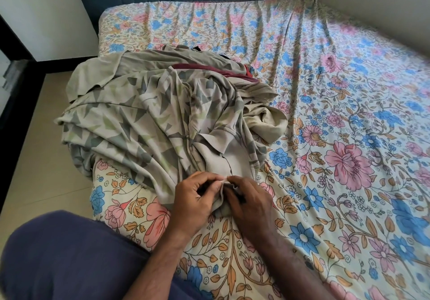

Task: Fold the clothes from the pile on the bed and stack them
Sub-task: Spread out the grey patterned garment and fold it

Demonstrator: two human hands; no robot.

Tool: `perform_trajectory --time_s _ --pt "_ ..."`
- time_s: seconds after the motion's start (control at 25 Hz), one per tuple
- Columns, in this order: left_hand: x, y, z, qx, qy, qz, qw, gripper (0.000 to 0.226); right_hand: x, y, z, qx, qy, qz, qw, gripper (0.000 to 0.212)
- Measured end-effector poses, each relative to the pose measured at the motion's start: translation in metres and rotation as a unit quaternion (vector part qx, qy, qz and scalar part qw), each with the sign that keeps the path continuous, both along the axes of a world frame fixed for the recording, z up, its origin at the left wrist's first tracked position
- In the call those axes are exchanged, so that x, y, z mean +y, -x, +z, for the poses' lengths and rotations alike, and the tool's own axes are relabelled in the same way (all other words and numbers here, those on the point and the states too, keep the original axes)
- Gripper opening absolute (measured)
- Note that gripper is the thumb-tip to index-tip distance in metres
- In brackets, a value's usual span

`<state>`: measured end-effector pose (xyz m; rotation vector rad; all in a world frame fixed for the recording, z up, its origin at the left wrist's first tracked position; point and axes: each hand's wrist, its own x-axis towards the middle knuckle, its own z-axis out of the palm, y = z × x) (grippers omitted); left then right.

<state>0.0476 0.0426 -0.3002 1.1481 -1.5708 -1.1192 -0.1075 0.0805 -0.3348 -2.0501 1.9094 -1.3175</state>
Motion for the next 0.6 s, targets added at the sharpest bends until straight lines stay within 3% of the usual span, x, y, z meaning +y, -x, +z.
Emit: perform_trajectory --time_s 0.24,0.36,0.6 --pt "0.0035 0.0026 0.0033 -0.028 0.021 -0.005 0.999 0.016 0.0007 -0.0057 0.0009 0.075 0.029 -0.017 0.997 0.03" --pt "0.0075 0.0075 0.0034 -0.075 0.046 0.024 0.996 0.03 -0.0007 -0.0023 -0.0004 0.05 0.005 0.004 0.999 0.029" --pt "0.0029 0.0073 0.0 -0.076 0.049 0.053 0.994 0.008 -0.0003 0.0016 -0.0001 -0.003 -0.043 0.021 0.999 0.026"
